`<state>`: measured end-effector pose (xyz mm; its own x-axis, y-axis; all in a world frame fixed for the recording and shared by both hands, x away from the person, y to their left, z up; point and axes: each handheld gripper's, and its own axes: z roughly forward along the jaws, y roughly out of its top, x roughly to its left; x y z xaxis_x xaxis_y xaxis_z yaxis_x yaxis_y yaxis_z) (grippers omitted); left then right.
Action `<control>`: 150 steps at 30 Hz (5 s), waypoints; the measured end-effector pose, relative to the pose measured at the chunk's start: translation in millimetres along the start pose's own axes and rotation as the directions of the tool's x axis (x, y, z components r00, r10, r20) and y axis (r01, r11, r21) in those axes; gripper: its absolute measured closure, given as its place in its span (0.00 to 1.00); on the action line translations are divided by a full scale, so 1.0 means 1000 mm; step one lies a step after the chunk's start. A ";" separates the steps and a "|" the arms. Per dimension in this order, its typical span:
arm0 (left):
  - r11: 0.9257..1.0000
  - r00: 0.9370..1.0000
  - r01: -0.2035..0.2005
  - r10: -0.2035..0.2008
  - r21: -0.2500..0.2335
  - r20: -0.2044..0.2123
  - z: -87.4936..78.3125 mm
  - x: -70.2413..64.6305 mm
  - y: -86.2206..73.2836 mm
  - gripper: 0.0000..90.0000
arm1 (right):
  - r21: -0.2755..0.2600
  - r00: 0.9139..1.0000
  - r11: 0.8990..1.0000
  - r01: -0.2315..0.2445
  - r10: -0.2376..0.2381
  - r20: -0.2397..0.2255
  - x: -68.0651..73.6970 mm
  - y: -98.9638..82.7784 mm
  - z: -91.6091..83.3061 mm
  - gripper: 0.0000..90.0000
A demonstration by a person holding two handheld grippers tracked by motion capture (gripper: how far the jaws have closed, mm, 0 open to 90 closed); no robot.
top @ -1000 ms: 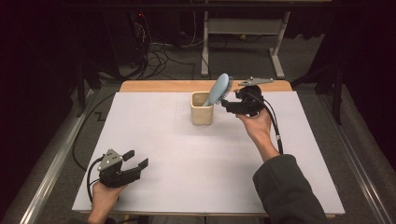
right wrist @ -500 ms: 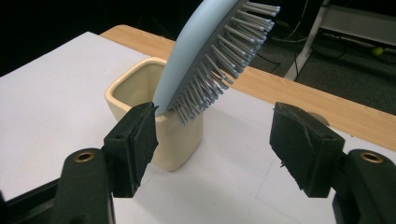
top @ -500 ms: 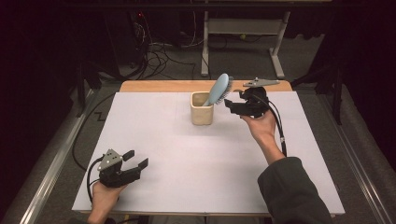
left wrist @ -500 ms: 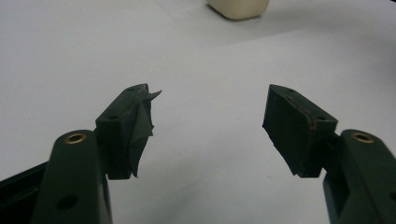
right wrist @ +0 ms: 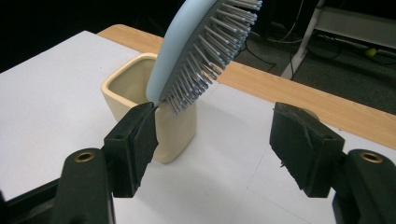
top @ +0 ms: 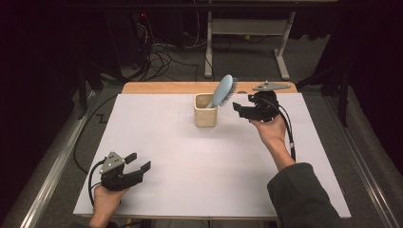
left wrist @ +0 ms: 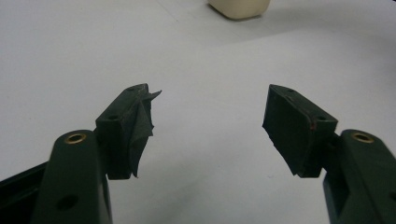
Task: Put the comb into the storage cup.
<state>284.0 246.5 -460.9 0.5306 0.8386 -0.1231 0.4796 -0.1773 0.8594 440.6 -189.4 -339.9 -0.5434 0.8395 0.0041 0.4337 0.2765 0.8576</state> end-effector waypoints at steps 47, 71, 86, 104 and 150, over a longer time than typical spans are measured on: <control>1.000 1.000 0.009 -0.009 -0.002 -0.004 0.000 0.001 0.000 0.37 | -0.046 0.999 0.998 -0.041 0.041 0.001 -0.018 -0.016 -0.033 0.36; 1.000 1.000 0.011 -0.011 -0.003 -0.004 0.000 0.001 0.000 0.37 | -0.060 0.998 0.996 -0.065 0.066 0.020 -0.029 -0.029 -0.052 0.36; 1.000 1.000 0.010 -0.010 -0.001 -0.004 0.000 0.001 0.000 0.37 | -0.068 0.997 0.995 -0.075 0.077 0.024 -0.035 -0.038 -0.059 0.36; 1.000 1.000 0.010 -0.010 -0.002 -0.005 0.000 0.001 0.000 0.37 | -0.081 0.997 0.995 -0.065 0.068 0.033 -0.037 -0.047 -0.072 0.35; 1.000 1.000 0.012 -0.012 -0.003 -0.006 0.000 0.000 -0.001 0.37 | -0.099 0.996 0.992 -0.073 0.077 0.040 -0.042 -0.072 -0.099 0.35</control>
<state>283.9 247.0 -461.3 0.5205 0.8438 -0.1309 0.4843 -0.1655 0.8591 360.9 -291.3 -350.7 -0.4792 0.8763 0.0494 0.3983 0.1670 0.9019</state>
